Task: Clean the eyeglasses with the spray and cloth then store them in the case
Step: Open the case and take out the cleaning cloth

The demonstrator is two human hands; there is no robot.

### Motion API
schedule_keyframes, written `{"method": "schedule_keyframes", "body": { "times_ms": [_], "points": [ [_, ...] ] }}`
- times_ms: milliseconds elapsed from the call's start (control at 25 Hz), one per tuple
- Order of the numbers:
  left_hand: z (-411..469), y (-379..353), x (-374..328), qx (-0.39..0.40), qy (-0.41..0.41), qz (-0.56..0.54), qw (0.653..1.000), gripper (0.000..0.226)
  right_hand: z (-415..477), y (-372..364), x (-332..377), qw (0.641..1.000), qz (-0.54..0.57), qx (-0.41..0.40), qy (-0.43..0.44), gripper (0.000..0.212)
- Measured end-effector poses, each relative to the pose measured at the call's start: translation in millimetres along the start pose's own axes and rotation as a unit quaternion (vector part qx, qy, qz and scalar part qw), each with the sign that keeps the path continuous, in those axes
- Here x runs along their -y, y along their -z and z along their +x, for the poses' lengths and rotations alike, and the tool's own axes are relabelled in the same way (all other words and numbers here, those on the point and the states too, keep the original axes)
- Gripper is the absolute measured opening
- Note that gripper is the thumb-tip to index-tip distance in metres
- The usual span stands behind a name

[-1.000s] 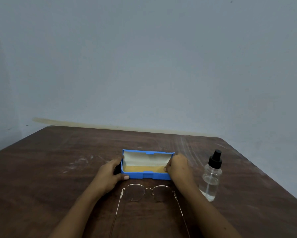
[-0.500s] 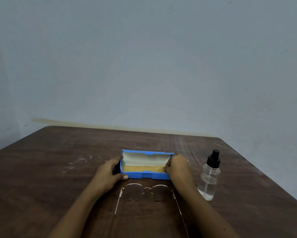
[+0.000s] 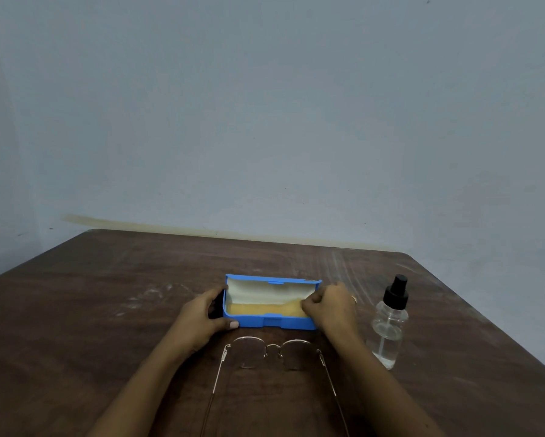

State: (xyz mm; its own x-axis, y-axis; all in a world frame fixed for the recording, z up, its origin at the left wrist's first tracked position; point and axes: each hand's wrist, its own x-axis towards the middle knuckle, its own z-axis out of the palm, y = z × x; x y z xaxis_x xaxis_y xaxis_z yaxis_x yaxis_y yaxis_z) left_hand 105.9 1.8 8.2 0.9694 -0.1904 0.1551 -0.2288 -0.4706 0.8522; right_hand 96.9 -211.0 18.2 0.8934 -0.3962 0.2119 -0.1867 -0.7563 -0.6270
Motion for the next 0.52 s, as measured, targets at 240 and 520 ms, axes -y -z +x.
{"method": "schedule_keyframes", "body": {
  "times_ms": [240,520],
  "points": [
    [3.3,0.6,3.1,0.014,0.019,-0.018,1.0,0.081,-10.5,13.5,-0.4,0.987,0.157,0.023,-0.031,0.023],
    [2.6,0.6,3.6,0.021,0.012,-0.065,0.998,0.073,-19.9,32.2,12.2,0.943,0.321,0.082,-0.016,0.016]
  ]
}}
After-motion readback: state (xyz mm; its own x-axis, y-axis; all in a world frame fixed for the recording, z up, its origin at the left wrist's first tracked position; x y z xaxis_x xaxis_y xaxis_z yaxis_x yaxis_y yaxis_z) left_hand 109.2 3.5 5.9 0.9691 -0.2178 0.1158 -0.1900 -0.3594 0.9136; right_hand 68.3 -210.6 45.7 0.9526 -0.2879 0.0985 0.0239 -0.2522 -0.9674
